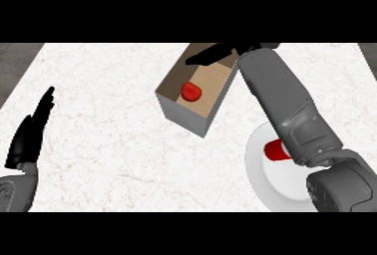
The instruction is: Pick the tomato from the plate and place it in the cardboard box
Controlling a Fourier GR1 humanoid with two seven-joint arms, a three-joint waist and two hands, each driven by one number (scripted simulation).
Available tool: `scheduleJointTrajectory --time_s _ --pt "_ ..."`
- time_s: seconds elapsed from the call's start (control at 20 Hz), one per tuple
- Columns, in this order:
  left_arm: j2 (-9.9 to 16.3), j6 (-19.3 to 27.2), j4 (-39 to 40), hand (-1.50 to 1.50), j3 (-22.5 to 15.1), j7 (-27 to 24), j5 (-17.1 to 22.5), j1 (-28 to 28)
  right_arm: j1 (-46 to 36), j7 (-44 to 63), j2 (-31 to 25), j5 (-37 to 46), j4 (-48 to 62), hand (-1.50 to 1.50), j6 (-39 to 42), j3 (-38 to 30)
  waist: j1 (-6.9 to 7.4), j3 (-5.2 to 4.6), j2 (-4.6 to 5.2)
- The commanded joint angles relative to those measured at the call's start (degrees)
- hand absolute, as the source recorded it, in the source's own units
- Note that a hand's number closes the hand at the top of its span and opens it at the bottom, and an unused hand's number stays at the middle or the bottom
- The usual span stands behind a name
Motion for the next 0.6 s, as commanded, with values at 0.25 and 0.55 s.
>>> scheduleJointTrajectory --time_s 0.25,0.55 --pt "-2.0 2.4 -2.0 0.0 -0.3 0.3 -0.9 2.3 4.1 -3.3 -11.8 -4.1 1.2 -1.5 8.7 -4.6 -0.87 0.04 -0.29" --pt "0.1 0.7 0.3 0.0 0.5 0.0 -0.7 -0.8 7.9 -6.1 -21.8 -3.6 2.2 -1.5 16.8 -4.5 -0.95 0.08 0.17"
